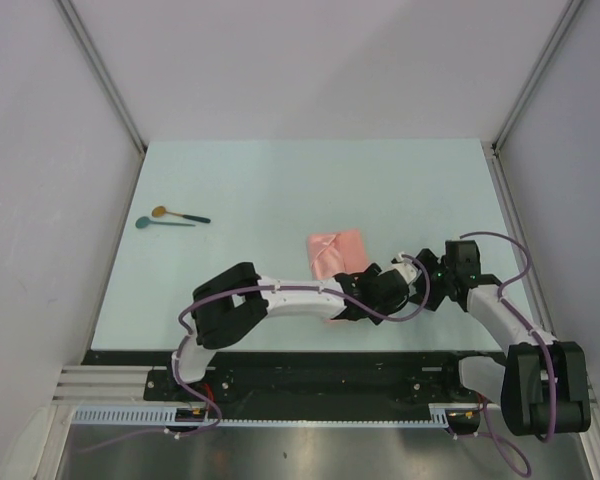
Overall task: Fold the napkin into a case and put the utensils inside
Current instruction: Pick up the 2/3-rectangle-folded napkin at the center of the board.
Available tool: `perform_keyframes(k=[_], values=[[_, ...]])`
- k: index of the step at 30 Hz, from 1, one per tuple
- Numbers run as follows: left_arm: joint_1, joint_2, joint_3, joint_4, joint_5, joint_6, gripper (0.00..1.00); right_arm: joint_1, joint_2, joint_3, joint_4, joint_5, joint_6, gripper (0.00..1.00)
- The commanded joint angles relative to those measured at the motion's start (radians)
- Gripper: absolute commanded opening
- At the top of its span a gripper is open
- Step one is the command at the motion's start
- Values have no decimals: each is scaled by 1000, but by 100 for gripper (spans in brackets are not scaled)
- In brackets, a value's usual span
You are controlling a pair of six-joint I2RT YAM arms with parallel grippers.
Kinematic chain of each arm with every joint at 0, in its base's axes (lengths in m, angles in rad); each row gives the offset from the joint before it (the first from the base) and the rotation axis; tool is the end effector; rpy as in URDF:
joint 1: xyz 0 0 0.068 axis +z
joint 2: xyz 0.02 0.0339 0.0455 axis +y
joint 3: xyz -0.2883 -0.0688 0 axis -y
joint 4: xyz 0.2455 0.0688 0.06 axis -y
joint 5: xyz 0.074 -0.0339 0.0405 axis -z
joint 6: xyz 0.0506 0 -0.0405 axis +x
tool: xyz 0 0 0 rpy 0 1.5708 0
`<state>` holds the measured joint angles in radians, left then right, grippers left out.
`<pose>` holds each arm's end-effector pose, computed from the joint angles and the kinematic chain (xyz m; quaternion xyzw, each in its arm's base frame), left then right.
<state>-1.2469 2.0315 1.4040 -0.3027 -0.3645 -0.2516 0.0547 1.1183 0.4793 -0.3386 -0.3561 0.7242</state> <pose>0.1618 -0.4252 0.1789 0.3954 0.8474 -0.0849 0.3439 0.1934 0.0283 0.1739 0.2603 0.9060 0.2659 0.2018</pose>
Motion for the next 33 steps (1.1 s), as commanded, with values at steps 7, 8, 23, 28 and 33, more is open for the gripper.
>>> perform_keyframes(k=[7, 8, 23, 28, 33], values=[[0, 53, 104, -111, -77, -14, 42, -7, -25, 45, -1, -13, -46, 73], [0, 43, 96, -110, -85, -18, 33, -7, -20, 29, 44, -38, -54, 73], [32, -220, -183, 74, -65, -66, 6, 53, 194, 47, 366, -213, 76, 91], [44, -254, -208, 70, -59, -80, 4, 137, 282, 70, 443, -210, 112, 91], [55, -280, -223, 59, -41, -90, 3, 169, 343, 105, 483, -193, 139, 90]])
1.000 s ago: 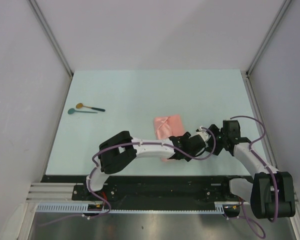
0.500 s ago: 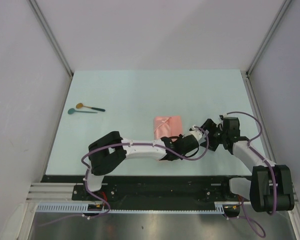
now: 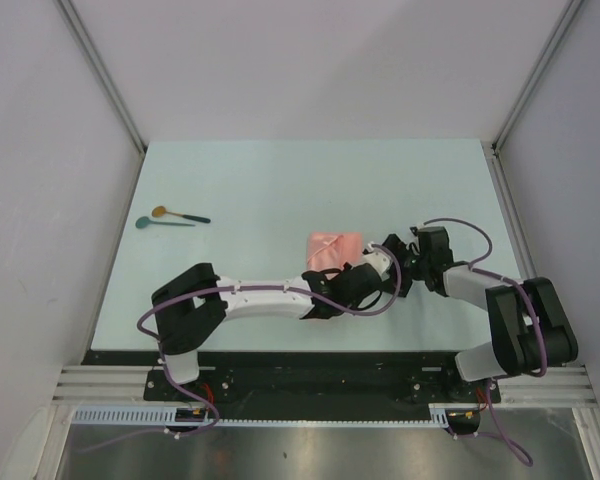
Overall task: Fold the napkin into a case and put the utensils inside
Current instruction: Pick up the 2/3-rectangle-folded napkin at the center of the board.
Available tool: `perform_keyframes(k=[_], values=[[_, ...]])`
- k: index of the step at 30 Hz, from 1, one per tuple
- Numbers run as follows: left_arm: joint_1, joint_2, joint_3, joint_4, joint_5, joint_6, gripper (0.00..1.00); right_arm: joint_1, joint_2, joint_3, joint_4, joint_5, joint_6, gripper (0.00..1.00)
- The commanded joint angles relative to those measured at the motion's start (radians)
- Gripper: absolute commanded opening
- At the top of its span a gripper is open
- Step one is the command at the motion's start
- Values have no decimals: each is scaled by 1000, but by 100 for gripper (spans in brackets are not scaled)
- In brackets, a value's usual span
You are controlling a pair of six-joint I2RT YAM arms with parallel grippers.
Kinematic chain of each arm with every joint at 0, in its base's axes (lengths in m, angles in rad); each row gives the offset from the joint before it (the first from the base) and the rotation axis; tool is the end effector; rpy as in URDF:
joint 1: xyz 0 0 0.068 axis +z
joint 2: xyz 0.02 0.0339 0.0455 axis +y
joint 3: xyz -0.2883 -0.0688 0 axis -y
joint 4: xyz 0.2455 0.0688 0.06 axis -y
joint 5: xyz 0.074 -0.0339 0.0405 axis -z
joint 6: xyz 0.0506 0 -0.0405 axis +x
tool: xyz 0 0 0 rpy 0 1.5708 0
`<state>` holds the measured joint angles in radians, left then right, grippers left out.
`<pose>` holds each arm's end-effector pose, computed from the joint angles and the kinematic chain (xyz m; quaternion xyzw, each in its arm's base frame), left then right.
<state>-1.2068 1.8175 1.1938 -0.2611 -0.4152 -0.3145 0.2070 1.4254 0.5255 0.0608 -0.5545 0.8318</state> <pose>0.1618 -0.3674 0.2053 0.3351 0.8612 -0.0863 0.3722 0.2451 0.0787 0.1567 0.1829 0.8848 0.3927 0.1718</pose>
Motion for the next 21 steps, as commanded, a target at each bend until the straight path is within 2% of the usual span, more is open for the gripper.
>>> perform_keyframes(k=[1, 13, 21], values=[[16, -70, -13, 8, 13, -29, 2, 22, 47, 68, 82, 4, 30, 90], [44, -113, -46, 6, 26, -44, 2, 91, 222, 129, 183, 2, 58, 86], [50, -133, -60, 14, 38, -51, 1, 95, 328, 154, 289, 5, 47, 68]])
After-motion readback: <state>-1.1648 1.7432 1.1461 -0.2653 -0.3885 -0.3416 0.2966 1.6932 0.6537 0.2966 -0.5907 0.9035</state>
